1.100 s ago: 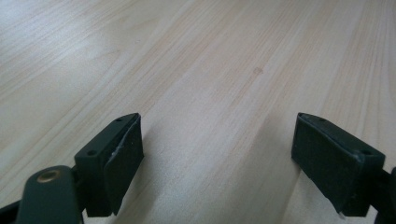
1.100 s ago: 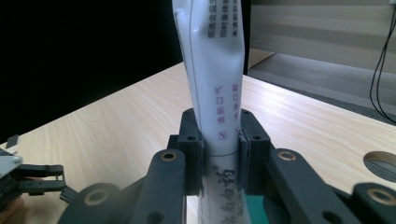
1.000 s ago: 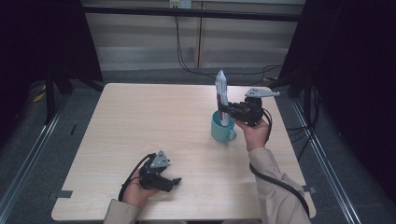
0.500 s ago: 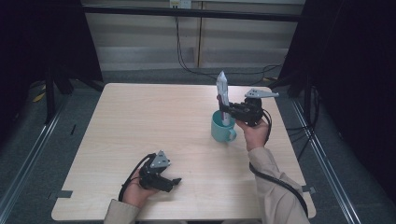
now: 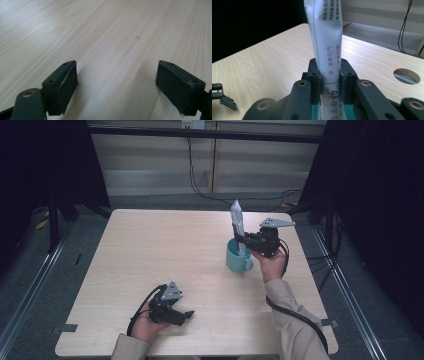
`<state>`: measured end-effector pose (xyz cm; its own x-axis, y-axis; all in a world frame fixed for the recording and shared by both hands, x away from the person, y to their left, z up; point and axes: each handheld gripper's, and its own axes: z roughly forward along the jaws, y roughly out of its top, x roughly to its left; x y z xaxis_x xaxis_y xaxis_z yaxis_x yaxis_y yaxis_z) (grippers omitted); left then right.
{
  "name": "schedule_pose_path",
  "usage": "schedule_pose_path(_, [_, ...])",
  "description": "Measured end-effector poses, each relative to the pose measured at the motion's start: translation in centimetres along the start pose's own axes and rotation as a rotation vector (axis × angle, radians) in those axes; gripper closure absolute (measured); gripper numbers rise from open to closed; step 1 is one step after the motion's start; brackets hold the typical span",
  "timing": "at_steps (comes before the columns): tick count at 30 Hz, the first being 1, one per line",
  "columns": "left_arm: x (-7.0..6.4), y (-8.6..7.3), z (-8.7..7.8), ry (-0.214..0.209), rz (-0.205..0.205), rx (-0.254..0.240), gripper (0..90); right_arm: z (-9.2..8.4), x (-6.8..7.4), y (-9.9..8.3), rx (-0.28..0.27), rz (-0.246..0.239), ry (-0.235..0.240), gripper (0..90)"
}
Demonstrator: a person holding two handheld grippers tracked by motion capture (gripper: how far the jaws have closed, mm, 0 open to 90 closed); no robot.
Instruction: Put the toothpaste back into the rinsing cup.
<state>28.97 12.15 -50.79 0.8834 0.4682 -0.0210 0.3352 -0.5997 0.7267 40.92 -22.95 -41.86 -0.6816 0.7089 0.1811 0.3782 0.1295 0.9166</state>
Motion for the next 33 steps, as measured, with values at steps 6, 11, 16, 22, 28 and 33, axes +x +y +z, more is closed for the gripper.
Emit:
schedule_pose_path(6, [0.0, 0.0, 0.0, -0.002, 0.0, -0.004, 17.8, 0.3, 0.0, -0.3, 0.009, -0.003, -0.008, 74.6])
schedule_pose_path(11, [0.0, 0.0, 0.0, -0.002, -0.001, -0.005, 18.0, 0.5, -0.1, -0.8, 0.03, -0.004, -0.019, 74.5])
schedule_pose_path(16, [0.0, 0.0, 0.0, -0.002, -0.001, -0.005, 18.0, 0.7, -0.1, -1.2, 0.049, -0.012, -0.025, 74.4])
schedule_pose_path(22, [0.0, 0.0, 0.0, -0.002, -0.001, -0.005, 18.1, 1.0, 0.0, -1.5, 0.069, -0.013, -0.035, 74.3])
schedule_pose_path(28, [0.0, 0.0, 0.0, -0.002, -0.001, -0.005, 18.2, 1.2, 0.0, -1.9, 0.09, -0.022, -0.039, 74.2])
schedule_pose_path(33, [-0.1, 0.0, 0.0, -0.002, -0.001, -0.008, 18.2, 1.3, 0.0, -2.0, 0.099, -0.019, -0.044, 74.1])
